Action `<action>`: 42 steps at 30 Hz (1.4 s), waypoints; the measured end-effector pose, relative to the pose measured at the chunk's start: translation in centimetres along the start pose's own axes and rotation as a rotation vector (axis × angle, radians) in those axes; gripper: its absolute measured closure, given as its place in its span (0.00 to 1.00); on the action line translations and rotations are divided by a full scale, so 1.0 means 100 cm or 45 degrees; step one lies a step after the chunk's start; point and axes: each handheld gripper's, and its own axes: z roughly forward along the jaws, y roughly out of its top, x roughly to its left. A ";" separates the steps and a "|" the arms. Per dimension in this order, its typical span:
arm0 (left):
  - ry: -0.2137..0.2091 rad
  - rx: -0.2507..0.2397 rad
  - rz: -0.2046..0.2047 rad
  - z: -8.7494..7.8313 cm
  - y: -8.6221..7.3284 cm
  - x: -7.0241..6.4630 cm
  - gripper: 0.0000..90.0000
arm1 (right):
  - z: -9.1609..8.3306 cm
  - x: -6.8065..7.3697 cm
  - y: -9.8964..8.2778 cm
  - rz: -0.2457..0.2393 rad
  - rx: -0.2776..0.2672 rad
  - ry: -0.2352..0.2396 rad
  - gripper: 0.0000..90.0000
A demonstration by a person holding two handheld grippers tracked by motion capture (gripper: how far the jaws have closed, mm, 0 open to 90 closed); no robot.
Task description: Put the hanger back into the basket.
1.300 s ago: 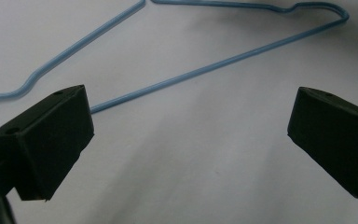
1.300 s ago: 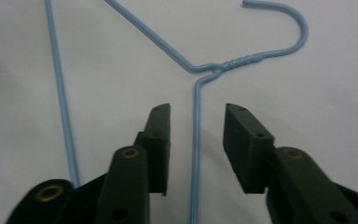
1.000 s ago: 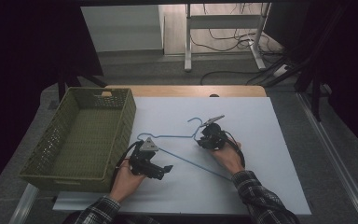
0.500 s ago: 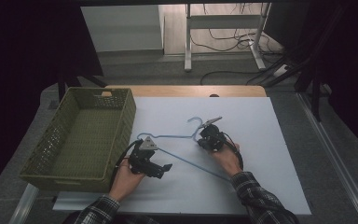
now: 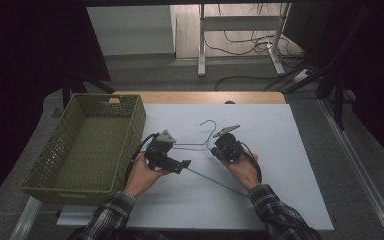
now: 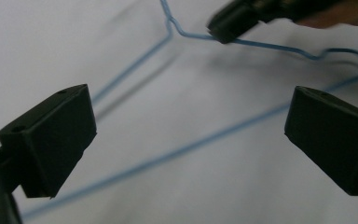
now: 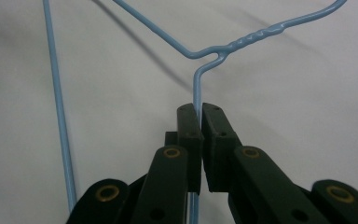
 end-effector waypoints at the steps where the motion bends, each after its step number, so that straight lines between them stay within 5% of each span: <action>1: 0.019 0.004 0.026 0.010 0.014 0.003 0.09 | -0.001 0.000 0.000 0.006 -0.002 0.005 0.96; 6: 0.028 -0.006 0.030 0.035 0.038 0.008 0.37 | -0.001 -0.001 -0.001 0.002 -0.006 0.013 0.96; 11: -0.047 0.007 -0.025 0.057 0.056 0.018 0.59 | -0.002 0.000 -0.001 -0.009 -0.008 0.018 0.96; 20: -0.091 0.049 -0.103 0.084 0.060 0.031 0.68 | -0.004 0.003 0.000 -0.017 -0.022 0.030 0.96; 23: -0.159 0.046 -0.150 0.090 0.056 0.036 0.70 | -0.005 0.004 0.000 -0.017 -0.023 0.034 0.96; 31: -0.231 0.064 -0.172 0.095 0.055 0.035 0.88 | -0.005 0.006 0.000 -0.030 -0.027 0.038 0.96; 36: -0.263 0.061 -0.249 0.092 0.054 0.036 0.93 | -0.005 0.007 0.000 -0.022 -0.023 0.055 0.95; 42: -0.249 0.021 -0.255 0.079 0.053 0.028 0.95 | -0.019 0.002 0.009 0.061 -0.075 0.141 0.74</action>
